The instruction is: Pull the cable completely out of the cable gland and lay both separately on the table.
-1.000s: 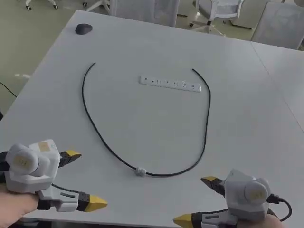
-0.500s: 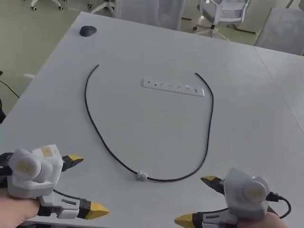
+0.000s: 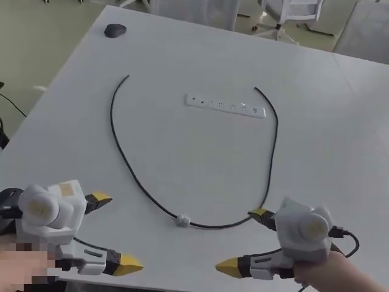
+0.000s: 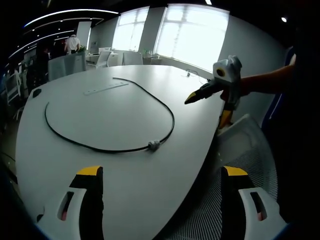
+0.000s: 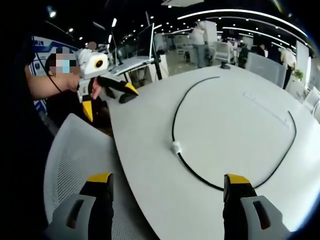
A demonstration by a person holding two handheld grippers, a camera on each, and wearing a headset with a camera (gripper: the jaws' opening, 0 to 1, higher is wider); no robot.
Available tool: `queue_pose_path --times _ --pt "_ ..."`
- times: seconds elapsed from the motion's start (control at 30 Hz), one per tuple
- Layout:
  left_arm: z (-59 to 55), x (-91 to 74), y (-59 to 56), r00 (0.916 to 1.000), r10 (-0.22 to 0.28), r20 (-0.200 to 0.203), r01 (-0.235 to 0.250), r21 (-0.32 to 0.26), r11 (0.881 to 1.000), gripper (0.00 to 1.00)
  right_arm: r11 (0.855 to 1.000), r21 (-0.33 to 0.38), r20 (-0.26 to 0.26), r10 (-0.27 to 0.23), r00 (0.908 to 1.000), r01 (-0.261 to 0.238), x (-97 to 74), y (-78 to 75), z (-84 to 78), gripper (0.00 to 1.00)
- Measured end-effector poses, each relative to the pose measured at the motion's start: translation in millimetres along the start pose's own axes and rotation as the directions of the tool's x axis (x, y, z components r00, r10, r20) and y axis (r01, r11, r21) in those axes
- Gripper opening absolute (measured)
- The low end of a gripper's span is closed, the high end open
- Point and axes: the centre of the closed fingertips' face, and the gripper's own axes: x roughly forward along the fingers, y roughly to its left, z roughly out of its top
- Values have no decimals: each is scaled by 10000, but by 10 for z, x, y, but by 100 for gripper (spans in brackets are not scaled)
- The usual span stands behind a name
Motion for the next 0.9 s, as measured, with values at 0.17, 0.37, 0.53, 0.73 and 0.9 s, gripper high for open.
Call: queue_pose_path --times 0.17,0.37,0.53,0.73,0.9 --pt "0 9 11 10000 20 -23 -20 -8 10000 98 9999 -143 -161 57 9999 -60 66 -42 23 91" --pt "-10 45 42 9999 110 -55 -110 -55 9999 95 9992 -395 -434 79 9990 -96 163 -79 43 88" --pt "-14 66 34 9999 83 -108 -83 -47 10000 93 9983 -556 -568 158 9983 -190 244 -108 94 86" --pt "-6 115 -6 10000 53 -66 -54 -94 9999 93 9955 -877 -766 285 9967 -352 335 -111 151 82" --pt "15 145 -37 10000 7 66 -6 -187 9998 93 9939 -1002 -973 361 9946 -458 443 -122 184 79"
